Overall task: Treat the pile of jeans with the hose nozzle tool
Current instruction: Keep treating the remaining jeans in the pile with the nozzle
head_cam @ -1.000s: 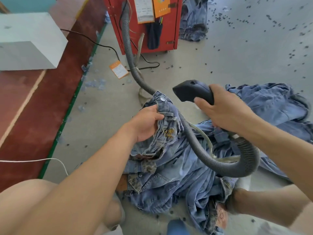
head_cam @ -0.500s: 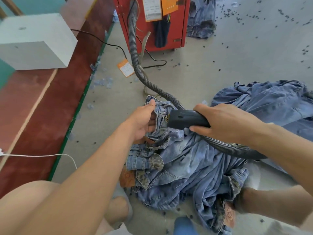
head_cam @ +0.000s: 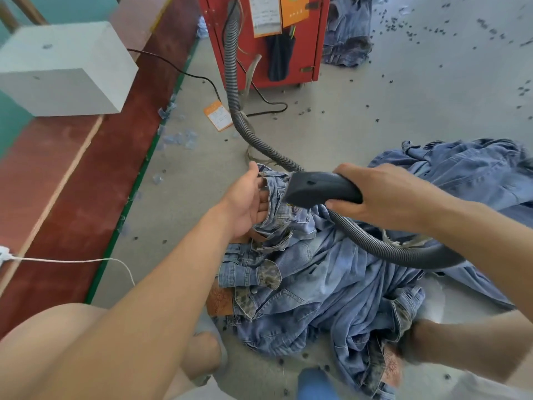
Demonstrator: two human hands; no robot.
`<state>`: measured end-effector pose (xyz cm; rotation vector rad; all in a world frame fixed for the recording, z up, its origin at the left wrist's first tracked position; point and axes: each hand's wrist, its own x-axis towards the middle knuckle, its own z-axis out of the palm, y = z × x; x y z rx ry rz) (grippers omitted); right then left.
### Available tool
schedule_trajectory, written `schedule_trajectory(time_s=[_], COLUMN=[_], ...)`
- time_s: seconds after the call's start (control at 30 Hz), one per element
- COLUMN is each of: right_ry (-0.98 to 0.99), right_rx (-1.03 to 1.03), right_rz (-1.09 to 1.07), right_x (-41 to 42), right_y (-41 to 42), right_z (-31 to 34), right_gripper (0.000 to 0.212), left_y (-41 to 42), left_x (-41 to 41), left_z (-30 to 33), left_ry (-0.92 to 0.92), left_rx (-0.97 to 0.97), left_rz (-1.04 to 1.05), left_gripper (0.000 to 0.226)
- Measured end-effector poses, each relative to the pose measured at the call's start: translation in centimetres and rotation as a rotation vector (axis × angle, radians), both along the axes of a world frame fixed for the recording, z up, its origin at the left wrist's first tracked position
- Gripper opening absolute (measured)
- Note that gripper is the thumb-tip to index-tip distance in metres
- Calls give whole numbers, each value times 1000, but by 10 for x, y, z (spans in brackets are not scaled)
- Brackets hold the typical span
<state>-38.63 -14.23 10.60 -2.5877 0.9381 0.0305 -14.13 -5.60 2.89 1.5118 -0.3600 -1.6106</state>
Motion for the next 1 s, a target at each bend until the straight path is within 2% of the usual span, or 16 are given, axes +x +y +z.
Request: schedule_trajectory(time_s=[0.1,0.17,0.23,0.3,0.33,0.43,0.57,0.7,0.87,1.0], right_ry=[64,-9,-100,-154,-155,-73,92,176,145,-9], right_rx=[21,21,5,-21,-22,-3,0,27,68,80], right_rz=[55,8,-89,-175,-196,-165,-69,13,99,79], right_x=[13,20,17,7,0,-18,-26,-20,2,17], right_y=[15,15,8,-4,-11,-26,-30,-26,-4,10], right_z=[-8,-11,-10,-9,-8,-5,-13,-22,-28,-23], right_gripper=[29,32,35,34,34,37,38,31,27,30], left_y=[-2,-2,-3,-5,-5,-4,-4,-3,-2,3], left_x=[-4,-3,-1,1,3,9,13,15,12,14], left_z=[-2,3,9,7,4,-6,-1,2,7,9], left_ry=[-19,-6,8,-61,-109,-207,-393,-418,-356,-352], left_rx=[-2,3,-8,8,38,81,121,125,104,59], left_rz=[-25,30,81,89,101,117,27,17,1,-11], left_gripper=[74,68,49,28,25,35,44,41,38,24])
